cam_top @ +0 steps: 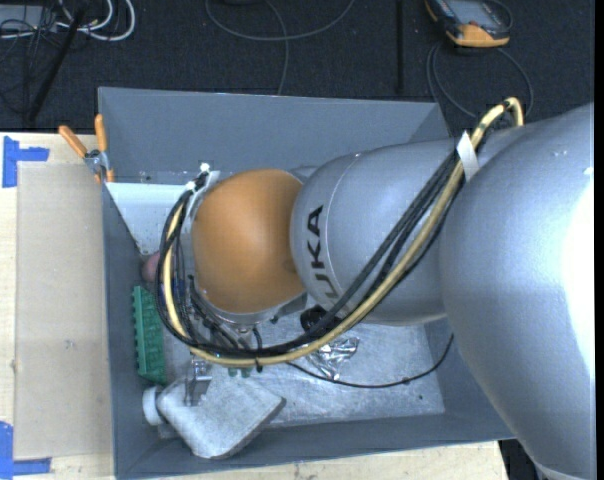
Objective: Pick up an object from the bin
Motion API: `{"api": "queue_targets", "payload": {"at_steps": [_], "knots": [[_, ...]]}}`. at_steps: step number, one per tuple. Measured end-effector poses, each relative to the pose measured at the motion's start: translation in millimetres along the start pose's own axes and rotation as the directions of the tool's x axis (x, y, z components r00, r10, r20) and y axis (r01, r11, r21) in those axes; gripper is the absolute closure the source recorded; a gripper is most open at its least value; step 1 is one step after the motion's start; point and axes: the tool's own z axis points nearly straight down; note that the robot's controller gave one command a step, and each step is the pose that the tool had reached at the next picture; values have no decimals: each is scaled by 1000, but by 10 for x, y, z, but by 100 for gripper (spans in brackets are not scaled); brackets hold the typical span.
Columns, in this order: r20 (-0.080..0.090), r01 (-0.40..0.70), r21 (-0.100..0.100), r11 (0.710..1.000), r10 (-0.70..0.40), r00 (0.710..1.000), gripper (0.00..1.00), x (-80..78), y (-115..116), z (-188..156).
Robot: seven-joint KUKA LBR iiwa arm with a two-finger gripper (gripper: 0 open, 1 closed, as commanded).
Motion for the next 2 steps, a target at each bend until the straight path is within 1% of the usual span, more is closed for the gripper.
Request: {"api": "queue_targets", "payload": {"at_steps": [1, 2], "knots": [[21, -79, -1, 997, 79, 997, 0, -253, -1039, 473], [0, -441, 1, 897, 441, 897, 0, 285, -1354, 397]]}}
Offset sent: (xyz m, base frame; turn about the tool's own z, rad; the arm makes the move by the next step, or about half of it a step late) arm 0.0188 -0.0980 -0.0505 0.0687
